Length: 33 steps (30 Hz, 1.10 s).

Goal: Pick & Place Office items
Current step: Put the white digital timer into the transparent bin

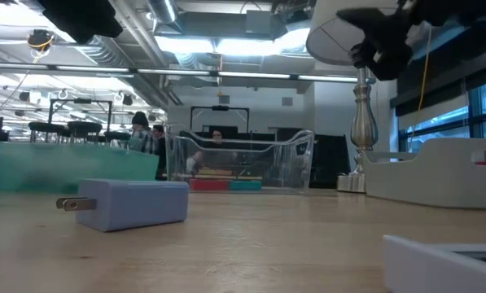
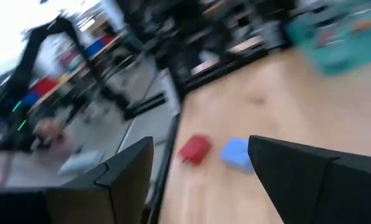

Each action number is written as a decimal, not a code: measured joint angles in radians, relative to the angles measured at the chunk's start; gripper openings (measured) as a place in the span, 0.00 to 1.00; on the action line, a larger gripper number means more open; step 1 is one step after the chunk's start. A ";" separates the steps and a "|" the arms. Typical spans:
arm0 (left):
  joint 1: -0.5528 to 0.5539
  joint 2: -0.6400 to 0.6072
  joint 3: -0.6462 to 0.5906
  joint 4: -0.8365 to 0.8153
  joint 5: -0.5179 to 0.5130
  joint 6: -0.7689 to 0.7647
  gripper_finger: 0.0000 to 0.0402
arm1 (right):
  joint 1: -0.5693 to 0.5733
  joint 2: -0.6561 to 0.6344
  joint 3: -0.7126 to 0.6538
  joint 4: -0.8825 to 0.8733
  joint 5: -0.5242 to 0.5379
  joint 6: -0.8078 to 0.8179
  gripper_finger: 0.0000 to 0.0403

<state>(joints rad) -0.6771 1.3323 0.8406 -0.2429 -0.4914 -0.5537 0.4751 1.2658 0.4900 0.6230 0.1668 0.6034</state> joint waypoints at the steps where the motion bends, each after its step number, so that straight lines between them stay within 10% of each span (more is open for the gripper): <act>1: 0.000 0.000 0.000 0.000 -0.002 0.000 0.47 | 0.012 0.034 0.000 0.029 -0.026 -0.014 0.66; 13: 0.005 0.000 0.000 0.001 -0.016 0.053 0.47 | 0.085 0.435 0.218 0.040 -0.093 -0.069 0.66; 23: 0.007 0.000 0.000 0.000 -0.027 0.070 0.47 | 0.160 0.600 0.721 -0.935 -0.122 -0.230 0.66; 33: 0.007 0.000 0.000 0.000 -0.068 0.070 0.48 | 0.191 0.725 0.862 -1.012 -0.130 -0.103 0.73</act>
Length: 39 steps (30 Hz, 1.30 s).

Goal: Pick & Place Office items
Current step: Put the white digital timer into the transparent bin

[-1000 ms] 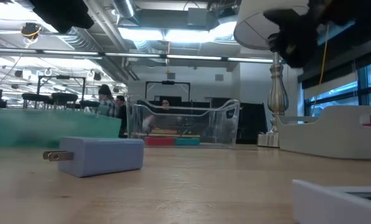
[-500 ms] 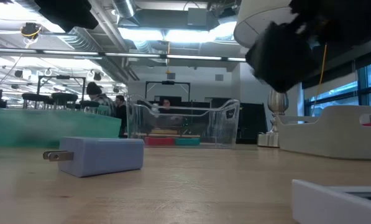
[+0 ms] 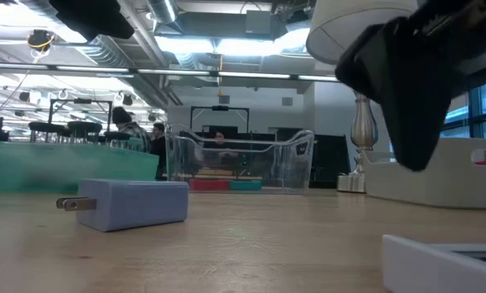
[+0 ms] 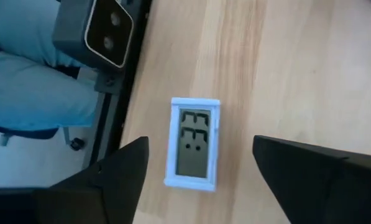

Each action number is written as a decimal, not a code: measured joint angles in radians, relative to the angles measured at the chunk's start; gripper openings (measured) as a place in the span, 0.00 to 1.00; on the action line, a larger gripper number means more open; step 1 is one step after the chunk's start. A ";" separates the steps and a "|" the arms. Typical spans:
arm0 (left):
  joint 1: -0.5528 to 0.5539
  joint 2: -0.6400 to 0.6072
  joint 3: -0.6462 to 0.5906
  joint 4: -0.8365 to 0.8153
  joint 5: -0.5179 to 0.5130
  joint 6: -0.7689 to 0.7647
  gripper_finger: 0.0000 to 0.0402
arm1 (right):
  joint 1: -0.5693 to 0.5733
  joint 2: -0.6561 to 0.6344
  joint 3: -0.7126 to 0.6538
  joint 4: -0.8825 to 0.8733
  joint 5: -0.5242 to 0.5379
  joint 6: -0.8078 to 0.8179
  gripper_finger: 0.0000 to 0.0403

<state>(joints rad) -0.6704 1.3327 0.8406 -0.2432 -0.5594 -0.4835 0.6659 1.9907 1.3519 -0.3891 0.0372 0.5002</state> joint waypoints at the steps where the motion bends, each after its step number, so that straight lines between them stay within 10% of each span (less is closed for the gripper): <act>1: 0.000 0.000 0.000 0.000 0.000 0.000 0.48 | 0.002 0.008 0.006 0.004 -0.004 0.011 0.75; 17: 0.000 0.000 0.000 0.000 0.002 0.000 0.47 | 0.071 0.109 0.015 0.017 0.149 -0.111 0.82; 39: 0.000 0.000 0.000 0.004 0.113 -0.001 0.47 | 0.072 0.112 0.015 0.016 0.184 0.112 0.37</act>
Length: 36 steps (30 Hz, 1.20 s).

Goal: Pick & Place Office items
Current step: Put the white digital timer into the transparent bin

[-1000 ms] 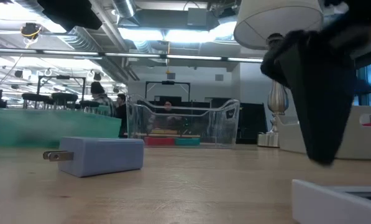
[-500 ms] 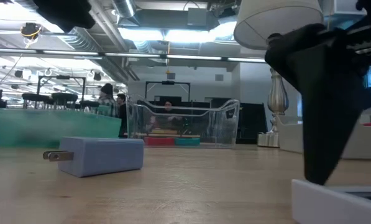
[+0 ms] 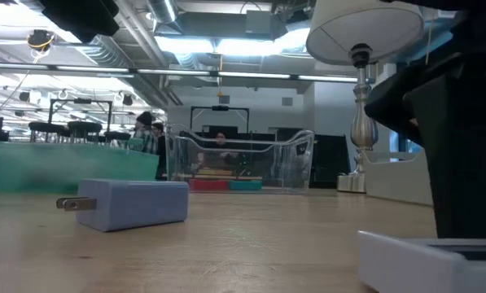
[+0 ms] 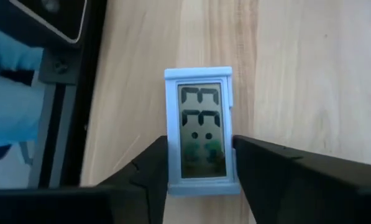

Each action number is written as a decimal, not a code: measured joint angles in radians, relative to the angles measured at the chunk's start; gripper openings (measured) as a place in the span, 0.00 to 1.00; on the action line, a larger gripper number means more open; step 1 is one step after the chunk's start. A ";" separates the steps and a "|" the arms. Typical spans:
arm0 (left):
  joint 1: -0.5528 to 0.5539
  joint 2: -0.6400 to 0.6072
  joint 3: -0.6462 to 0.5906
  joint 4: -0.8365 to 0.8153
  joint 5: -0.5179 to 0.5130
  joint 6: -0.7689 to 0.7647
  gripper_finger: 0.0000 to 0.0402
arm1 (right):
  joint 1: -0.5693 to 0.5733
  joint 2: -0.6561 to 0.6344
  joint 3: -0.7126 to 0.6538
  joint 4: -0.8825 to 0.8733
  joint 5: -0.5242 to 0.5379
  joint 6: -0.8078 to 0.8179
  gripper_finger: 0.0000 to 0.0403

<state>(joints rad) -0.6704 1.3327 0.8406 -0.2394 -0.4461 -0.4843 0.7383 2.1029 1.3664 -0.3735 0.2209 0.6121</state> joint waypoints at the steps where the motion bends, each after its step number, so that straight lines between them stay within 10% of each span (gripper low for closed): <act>1: 0.000 0.000 0.000 0.000 0.000 0.000 0.47 | -0.003 0.000 0.001 0.000 -0.001 0.008 0.37; 17: 0.000 0.000 0.000 0.004 0.000 0.000 0.47 | -0.153 -0.095 0.229 -0.423 0.129 0.014 0.37; 36: 0.000 0.000 0.000 0.004 0.000 0.000 0.48 | -0.651 -0.241 0.221 -0.406 0.288 -0.186 0.37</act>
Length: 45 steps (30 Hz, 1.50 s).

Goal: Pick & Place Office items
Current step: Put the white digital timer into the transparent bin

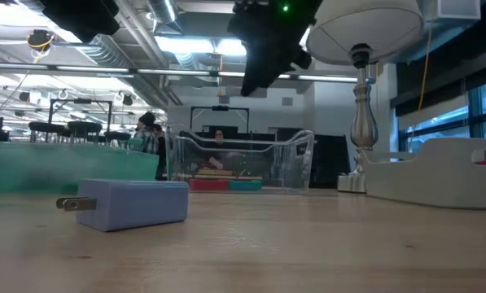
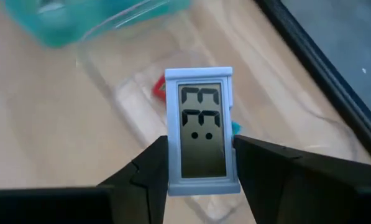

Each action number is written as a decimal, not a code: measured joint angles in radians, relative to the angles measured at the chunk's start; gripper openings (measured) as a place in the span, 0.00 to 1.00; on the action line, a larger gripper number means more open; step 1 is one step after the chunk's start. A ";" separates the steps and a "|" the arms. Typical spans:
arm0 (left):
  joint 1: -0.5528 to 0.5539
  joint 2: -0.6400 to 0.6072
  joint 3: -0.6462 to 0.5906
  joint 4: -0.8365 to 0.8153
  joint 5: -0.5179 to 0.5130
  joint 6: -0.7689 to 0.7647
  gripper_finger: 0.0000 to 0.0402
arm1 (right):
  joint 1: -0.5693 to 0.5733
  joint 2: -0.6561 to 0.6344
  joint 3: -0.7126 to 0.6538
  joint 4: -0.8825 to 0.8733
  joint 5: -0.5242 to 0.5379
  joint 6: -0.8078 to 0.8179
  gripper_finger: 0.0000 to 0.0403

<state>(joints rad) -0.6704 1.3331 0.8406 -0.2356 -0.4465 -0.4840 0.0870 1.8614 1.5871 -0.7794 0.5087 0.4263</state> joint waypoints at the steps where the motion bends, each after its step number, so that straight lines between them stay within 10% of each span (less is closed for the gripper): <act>1: 0.000 0.000 0.000 0.000 0.000 0.000 0.47 | -0.015 0.000 0.000 0.008 0.000 -0.006 0.37; 24: 0.000 0.000 0.000 0.000 0.000 0.000 0.47 | -0.148 0.001 -0.303 0.526 -0.077 -0.093 0.38; 45: 0.000 0.000 0.000 0.000 0.000 0.000 0.47 | -0.219 -0.003 -0.442 0.582 -0.196 -0.064 0.38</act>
<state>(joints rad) -0.6704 1.3331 0.8406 -0.2358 -0.4465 -0.4843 -0.1318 1.8584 1.1454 -0.1976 0.3123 0.3627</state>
